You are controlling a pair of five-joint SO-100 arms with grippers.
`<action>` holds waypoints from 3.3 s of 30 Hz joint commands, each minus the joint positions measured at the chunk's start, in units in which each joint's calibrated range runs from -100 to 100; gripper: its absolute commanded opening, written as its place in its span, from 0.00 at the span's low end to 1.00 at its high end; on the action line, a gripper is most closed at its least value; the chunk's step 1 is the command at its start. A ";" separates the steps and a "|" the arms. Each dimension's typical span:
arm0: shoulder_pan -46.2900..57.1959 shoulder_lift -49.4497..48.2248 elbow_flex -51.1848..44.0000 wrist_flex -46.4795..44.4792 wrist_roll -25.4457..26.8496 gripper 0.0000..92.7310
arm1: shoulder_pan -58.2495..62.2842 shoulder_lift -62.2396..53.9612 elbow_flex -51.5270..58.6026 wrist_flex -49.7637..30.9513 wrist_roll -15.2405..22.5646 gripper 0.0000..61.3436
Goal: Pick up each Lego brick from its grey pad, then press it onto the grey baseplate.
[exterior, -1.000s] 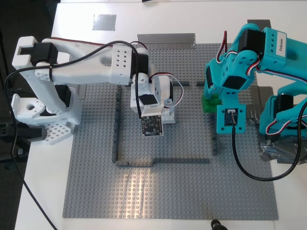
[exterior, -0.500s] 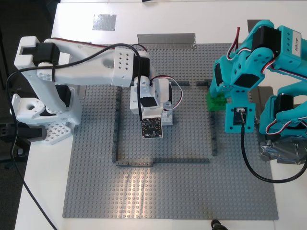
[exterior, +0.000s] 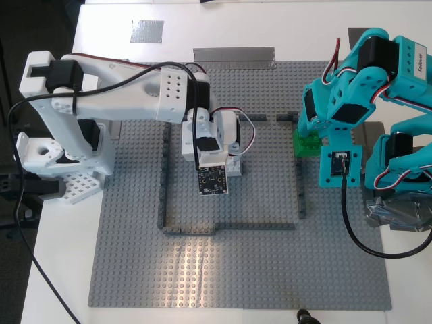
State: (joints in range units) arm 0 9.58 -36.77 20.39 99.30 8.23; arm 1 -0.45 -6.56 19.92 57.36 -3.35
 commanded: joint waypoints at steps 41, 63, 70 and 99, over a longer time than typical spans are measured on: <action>-1.06 0.98 15.68 -15.17 -2.88 0.00 | -15.83 -23.65 -9.22 24.41 5.42 0.01; -1.86 12.14 11.35 -22.74 -4.93 0.00 | -52.61 -29.40 -4.08 24.82 3.23 0.00; -1.86 12.22 11.44 -22.82 -5.81 0.00 | -57.98 -23.14 -13.56 23.03 0.78 0.00; -3.02 20.72 9.00 -29.49 -7.62 0.00 | -70.38 3.90 -45.07 30.27 3.52 0.00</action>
State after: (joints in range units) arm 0 6.84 -17.41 33.37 70.09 0.86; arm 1 -69.36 0.69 -24.08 89.70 -2.61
